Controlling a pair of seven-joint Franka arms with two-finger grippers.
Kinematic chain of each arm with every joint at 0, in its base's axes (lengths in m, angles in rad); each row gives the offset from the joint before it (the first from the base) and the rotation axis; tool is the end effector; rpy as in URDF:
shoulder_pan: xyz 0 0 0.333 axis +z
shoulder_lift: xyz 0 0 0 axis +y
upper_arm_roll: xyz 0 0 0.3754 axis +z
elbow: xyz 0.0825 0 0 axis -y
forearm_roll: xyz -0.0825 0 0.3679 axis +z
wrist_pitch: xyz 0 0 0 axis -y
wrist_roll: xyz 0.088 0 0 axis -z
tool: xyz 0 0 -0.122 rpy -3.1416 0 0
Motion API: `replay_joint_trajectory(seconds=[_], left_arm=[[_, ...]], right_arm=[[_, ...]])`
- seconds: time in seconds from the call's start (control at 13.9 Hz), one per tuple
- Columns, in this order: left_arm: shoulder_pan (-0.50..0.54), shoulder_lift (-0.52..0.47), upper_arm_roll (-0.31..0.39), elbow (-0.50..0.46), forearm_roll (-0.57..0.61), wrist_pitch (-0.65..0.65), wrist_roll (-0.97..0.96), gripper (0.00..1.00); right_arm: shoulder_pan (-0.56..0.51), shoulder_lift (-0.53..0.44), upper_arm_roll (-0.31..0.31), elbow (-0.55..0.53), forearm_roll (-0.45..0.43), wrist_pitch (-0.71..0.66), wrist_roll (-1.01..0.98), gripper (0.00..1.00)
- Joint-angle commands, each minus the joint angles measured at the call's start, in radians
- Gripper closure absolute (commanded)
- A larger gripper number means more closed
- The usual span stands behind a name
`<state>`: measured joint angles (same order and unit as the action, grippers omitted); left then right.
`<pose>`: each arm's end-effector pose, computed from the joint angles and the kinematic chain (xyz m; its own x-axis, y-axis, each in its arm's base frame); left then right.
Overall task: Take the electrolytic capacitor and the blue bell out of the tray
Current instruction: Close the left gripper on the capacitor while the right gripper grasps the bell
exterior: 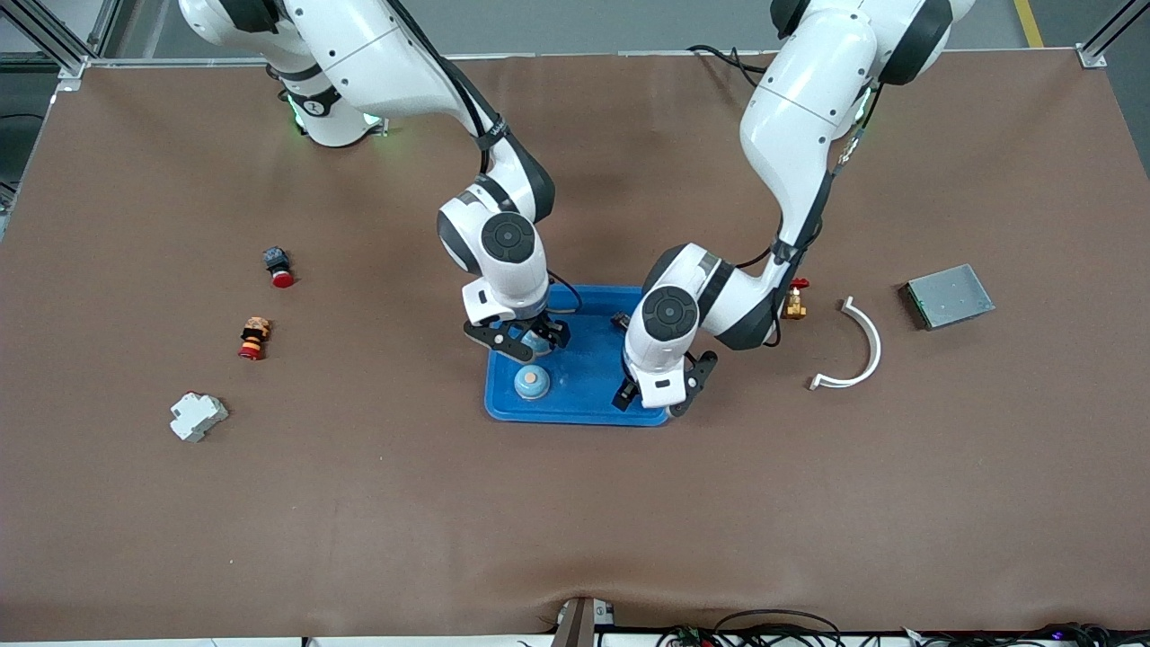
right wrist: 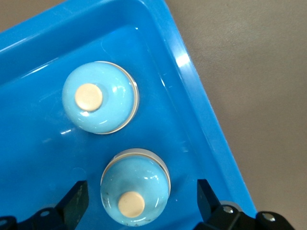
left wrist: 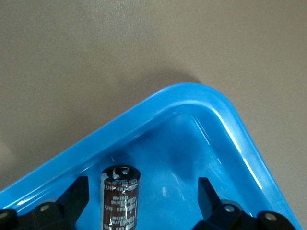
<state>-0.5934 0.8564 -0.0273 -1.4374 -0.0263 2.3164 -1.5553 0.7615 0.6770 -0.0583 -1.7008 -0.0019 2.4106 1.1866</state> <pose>0.6196 -0.4382 0.2153 0.5719 0.8193 -0.0400 0.8203 -0.5715 0.0229 0.5344 0.4607 0.2469 0.8910 -0.4514 0.0476 -0.4512 -0.8923 -0.0169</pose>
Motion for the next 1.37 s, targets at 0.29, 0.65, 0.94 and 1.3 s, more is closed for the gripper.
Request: replay_joint_trajectory(seconds=[0.29, 0.65, 0.94, 1.3], left_arm=[[-0.013, 0.013, 0.010, 0.022, 0.017, 0.006, -0.012, 0.21], [-0.020, 0.012, 0.010, 0.023, 0.017, 0.006, -0.012, 0.82], [-0.022, 0.003, 0.012, 0.023, 0.019, 0.006, -0.032, 1.00], [-0.014, -0.046, 0.012, 0.025, 0.019, -0.018, -0.028, 1.00]], right_arm=[[0.025, 0.069, -0.009, 0.066, -0.012, -0.007, 0.018, 0.18], [0.022, 0.067, -0.009, 0.101, 0.000, -0.024, 0.011, 1.00], [0.010, 0.050, -0.006, 0.168, 0.007, -0.152, -0.002, 1.00], [-0.071, -0.071, -0.009, 0.170, 0.068, -0.312, -0.256, 1.00]])
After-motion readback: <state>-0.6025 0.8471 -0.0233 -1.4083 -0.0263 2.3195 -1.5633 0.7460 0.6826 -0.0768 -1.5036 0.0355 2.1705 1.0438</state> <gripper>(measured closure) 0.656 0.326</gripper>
